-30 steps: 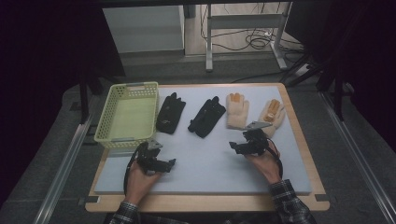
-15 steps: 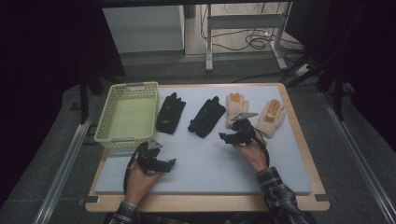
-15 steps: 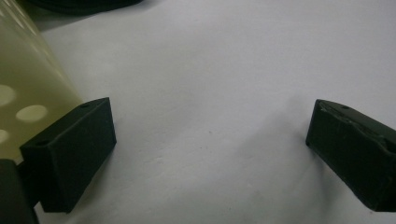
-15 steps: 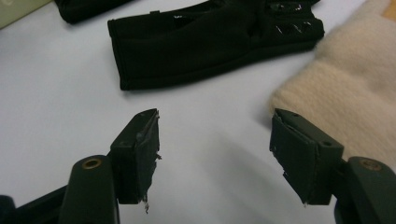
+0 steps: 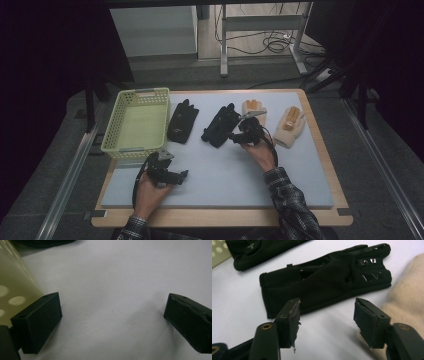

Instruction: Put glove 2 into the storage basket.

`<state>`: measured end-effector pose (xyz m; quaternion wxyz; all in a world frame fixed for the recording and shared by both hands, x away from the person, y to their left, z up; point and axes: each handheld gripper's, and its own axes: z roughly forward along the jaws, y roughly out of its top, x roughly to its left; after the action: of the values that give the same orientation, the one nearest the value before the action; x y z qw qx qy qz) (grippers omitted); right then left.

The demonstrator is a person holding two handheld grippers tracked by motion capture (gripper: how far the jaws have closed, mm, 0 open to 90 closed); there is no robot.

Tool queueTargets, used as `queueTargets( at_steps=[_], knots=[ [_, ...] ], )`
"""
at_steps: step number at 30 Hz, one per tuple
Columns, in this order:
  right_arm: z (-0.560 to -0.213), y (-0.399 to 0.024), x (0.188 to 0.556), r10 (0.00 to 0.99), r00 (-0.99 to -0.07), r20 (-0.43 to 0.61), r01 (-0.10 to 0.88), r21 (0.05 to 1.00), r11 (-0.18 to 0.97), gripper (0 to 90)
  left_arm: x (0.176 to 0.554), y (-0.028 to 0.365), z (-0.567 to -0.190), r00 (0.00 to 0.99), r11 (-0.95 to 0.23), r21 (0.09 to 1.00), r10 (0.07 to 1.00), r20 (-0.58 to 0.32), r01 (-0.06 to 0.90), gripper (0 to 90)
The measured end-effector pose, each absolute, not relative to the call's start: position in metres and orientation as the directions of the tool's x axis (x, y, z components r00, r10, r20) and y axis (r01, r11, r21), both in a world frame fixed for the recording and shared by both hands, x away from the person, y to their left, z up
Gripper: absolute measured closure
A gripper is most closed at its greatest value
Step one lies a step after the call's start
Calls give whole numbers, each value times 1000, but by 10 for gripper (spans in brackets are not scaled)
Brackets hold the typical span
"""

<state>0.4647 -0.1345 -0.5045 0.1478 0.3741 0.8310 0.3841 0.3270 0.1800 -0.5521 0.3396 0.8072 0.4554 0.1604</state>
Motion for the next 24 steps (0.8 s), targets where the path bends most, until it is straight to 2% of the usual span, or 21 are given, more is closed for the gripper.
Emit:
queueTargets(
  at_steps=[6, 11, 20, 24],
  knots=[
    [-507, -124, 478, 743, -668, 35, 512, 746, 426, 490, 327, 180, -552, 533, -353, 695, 845, -52, 627, 17],
    [-509, -112, 489, 743, -668, 37, 516, 742, 427, 490, 327, 180, -552, 534, -354, 694, 844, -51, 627, 17],
    [-511, -82, 505, 752, -660, 6, 501, 749, 433, 310, 327, 180, -552, 534, -354, 694, 844, -52, 627, 17],
    [-525, -71, 513, 759, -649, -47, 515, 707, 484, 238, 327, 180, -552, 534, -355, 693, 844, -50, 627, 17]
  ],
)
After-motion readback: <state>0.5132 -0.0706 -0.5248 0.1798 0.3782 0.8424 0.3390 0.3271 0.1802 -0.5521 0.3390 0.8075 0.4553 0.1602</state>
